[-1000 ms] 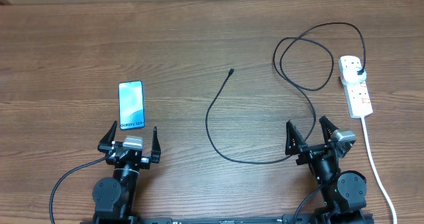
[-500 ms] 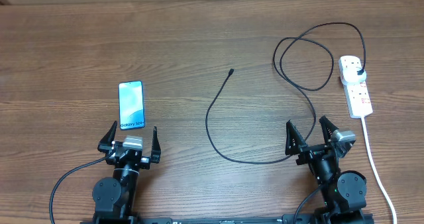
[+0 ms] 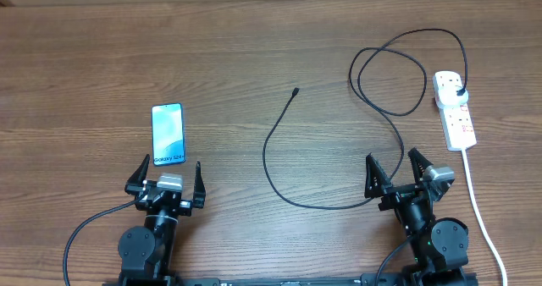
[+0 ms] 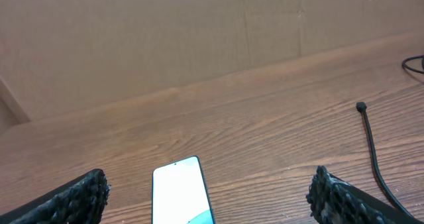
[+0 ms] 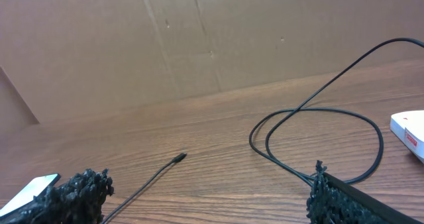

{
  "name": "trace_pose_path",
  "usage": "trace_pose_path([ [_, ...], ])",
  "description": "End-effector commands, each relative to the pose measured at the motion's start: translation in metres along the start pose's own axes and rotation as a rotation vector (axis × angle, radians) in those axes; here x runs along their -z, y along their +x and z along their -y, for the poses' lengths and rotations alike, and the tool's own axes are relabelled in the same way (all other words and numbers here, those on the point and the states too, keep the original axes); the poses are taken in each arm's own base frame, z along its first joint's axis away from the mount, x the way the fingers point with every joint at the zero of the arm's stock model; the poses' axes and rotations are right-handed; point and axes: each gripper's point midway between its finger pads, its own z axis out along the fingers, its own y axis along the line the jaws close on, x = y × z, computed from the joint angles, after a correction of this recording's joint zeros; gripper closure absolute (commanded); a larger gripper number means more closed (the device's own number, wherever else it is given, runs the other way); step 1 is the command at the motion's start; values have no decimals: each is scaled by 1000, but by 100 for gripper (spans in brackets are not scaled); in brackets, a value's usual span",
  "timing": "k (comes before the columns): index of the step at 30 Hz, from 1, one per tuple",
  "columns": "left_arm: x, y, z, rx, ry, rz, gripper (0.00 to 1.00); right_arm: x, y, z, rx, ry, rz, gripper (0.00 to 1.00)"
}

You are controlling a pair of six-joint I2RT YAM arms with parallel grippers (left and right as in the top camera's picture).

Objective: Plug charger to phone and switch on socket

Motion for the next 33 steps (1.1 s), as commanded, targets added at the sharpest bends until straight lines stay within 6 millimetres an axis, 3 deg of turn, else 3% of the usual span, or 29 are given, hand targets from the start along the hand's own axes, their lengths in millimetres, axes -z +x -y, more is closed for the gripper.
trace_pose_path([
  [1, 0, 0, 2, 11, 14, 6, 0, 0, 1, 0, 1, -1, 6, 0],
  [29, 0, 0, 1, 6, 8, 4, 0, 0, 1, 0, 1, -1, 6, 0],
  [33, 1, 3, -14, -136, -82, -17, 0, 0, 1, 0, 2, -2, 7, 0],
])
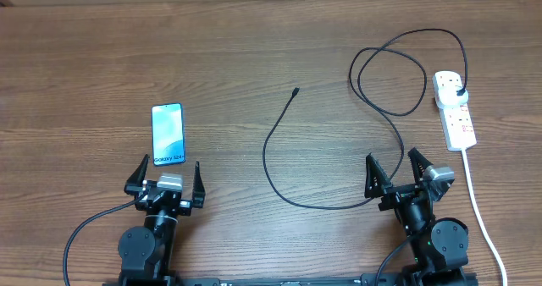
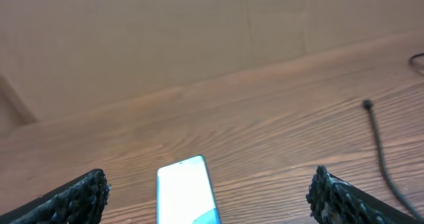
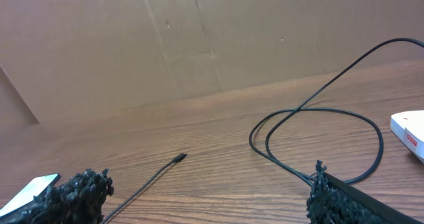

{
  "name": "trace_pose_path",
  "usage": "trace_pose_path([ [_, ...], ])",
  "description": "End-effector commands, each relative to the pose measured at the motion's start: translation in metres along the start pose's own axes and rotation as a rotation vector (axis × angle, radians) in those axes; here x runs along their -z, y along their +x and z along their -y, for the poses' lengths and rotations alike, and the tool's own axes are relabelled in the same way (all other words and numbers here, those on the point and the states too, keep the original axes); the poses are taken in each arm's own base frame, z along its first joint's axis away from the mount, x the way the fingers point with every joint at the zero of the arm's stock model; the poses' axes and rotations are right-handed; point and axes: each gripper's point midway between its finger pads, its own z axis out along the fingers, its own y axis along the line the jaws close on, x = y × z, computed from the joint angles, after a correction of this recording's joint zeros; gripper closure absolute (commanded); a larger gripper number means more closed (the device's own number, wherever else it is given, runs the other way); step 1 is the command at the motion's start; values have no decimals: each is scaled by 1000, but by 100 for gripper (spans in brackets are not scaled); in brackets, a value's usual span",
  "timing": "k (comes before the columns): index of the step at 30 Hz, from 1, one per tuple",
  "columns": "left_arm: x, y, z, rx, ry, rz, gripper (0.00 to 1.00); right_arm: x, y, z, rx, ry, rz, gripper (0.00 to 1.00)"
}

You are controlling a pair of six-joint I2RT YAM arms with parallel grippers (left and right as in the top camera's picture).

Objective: Plug charger to phone and switch on socket

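A blue phone point(image 1: 168, 134) lies face up on the wooden table, left of centre; its top end point(image 2: 186, 187) shows between the left fingers. The black charger cable point(image 1: 275, 155) curves across the middle, its free plug end point(image 1: 295, 92) lying loose, also seen as a plug tip point(image 3: 179, 158). The cable loops back to a white socket strip point(image 1: 454, 108) at the right, where the charger is plugged in. My left gripper point(image 1: 167, 178) stands open just short of the phone. My right gripper point(image 1: 397, 171) stands open near the cable's lower bend, holding nothing.
A brown cardboard wall point(image 3: 199, 38) rises behind the table's far edge. The strip's white lead point(image 1: 478, 206) runs down the right side past my right arm. Cable loops point(image 1: 394, 70) lie at the back right.
The left wrist view has shifted slightly and is blurred, so the left arm has moved a little. Phone, cable, socket strip and right arm are where they were.
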Motion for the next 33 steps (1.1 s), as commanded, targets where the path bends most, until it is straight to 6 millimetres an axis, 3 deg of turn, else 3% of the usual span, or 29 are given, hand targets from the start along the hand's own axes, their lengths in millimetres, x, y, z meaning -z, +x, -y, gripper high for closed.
trace_pose_path([
  [1, 1, 2, -11, -135, -64, -14, 0, 0, 1, 0, 2, -2, 7, 0],
  [33, 0, 2, -11, -147, -64, -13, 0, 0, 1, 0, 2, -2, 7, 0],
])
